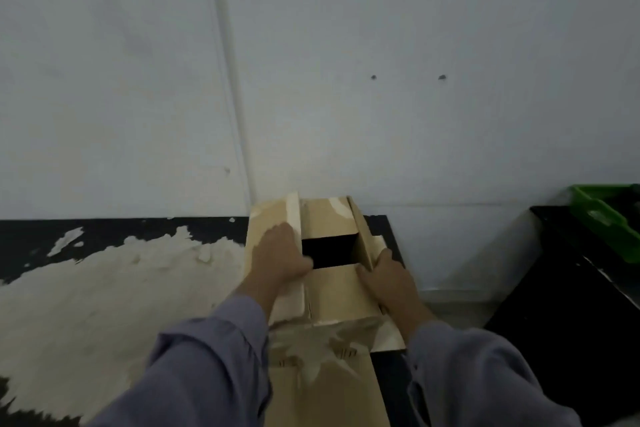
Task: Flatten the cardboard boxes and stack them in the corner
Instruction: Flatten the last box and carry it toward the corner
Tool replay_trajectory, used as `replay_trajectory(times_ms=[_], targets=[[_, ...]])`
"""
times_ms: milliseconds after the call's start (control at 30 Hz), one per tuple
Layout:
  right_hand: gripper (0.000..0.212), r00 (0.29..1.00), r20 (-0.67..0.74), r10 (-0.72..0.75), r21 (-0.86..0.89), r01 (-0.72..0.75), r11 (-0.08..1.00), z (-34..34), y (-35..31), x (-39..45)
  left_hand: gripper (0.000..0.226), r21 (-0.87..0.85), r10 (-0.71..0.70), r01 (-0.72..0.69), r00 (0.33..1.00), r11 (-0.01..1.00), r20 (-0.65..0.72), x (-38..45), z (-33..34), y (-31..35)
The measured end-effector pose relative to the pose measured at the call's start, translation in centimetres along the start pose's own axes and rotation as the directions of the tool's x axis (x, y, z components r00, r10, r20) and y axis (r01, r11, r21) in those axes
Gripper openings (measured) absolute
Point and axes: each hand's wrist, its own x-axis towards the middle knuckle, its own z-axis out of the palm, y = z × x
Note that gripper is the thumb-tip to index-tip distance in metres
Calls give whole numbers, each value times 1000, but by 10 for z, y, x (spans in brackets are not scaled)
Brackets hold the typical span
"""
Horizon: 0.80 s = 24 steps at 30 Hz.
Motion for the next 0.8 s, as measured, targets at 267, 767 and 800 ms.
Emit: replay_trajectory(times_ms=[267,767,800], targets=[[52,990,136,-38,59,30,998,6,-46,9,36,71,-307,330,924,941,-227,24,-93,-63],[22,657,80,-750,-514,672,533,26,-64,63,75,93,-346,386,892,918,-290,8,23,-121],[24,660,103,-744,-543,664,513,28,-66,69,75,101,-339,383,892,918,-299,8,23,-121]])
